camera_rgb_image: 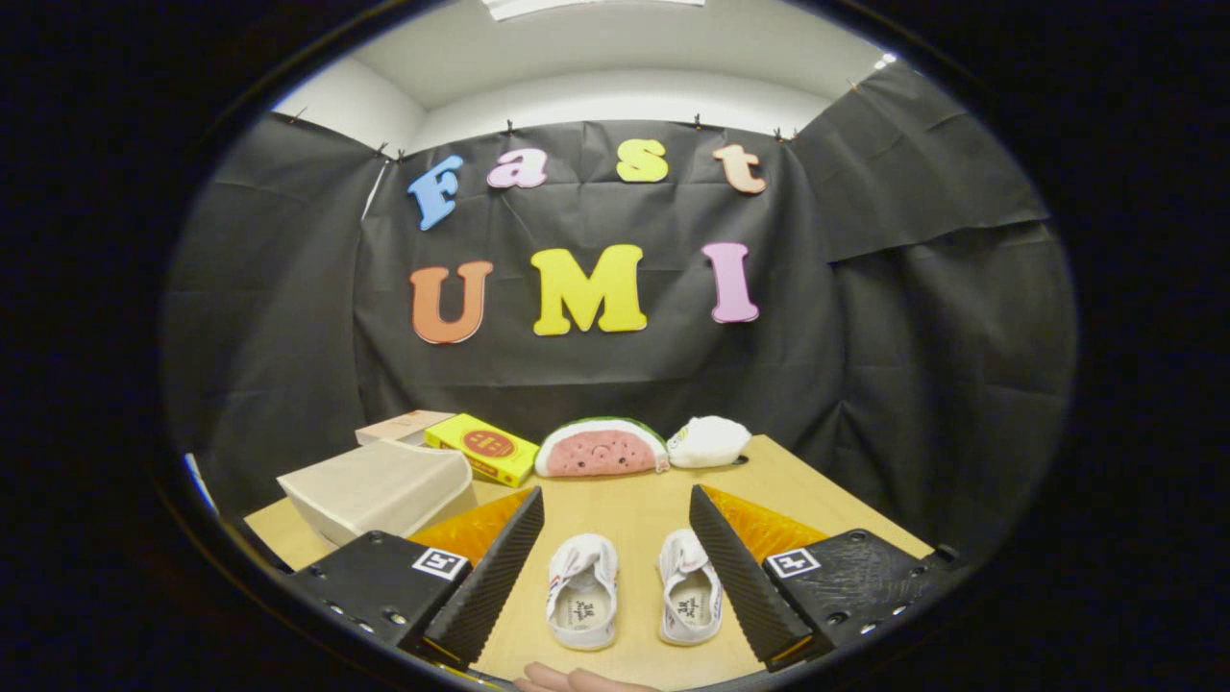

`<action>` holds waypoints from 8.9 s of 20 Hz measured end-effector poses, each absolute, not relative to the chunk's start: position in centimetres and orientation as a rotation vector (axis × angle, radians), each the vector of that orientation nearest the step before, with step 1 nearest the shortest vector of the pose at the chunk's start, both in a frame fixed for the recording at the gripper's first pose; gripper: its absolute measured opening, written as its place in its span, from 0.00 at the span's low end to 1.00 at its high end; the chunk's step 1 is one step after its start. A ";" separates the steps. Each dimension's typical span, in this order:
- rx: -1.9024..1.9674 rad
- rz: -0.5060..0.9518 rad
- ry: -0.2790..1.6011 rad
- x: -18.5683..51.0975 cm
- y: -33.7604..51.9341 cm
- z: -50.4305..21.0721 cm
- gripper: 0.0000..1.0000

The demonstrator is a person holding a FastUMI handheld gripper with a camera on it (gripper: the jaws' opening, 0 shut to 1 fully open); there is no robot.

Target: Open the storage box then place both shoes into the box .Put the left shoe in first, then the right shoe, with the right side of both shoes facing outward in a uniform manner.

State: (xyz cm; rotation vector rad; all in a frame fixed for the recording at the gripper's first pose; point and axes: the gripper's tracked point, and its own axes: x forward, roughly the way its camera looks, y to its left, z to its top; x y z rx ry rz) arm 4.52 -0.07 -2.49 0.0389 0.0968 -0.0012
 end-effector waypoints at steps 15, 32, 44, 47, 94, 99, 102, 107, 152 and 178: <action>0.518 0.515 0.516 17.0 13.9 -10.3 0.95; 0.872 0.855 0.854 20.1 23.4 -13.6 0.73; 0.909 0.857 0.787 20.2 22.1 -8.7 0.11; 0.901 0.891 0.733 20.1 22.9 -5.2 0.08; -0.148 0.351 0.444 15.5 14.0 -3.9 0.96; -0.128 0.238 0.709 14.2 6.7 -11.2 0.96; -0.127 0.147 0.868 12.7 2.8 -15.4 0.96; -0.118 0.112 1.021 11.4 -0.1 -19.7 0.96; 0.361 0.348 0.802 12.7 22.2 -1.0 0.00; 0.112 0.243 0.939 17.1 39.1 -16.0 0.32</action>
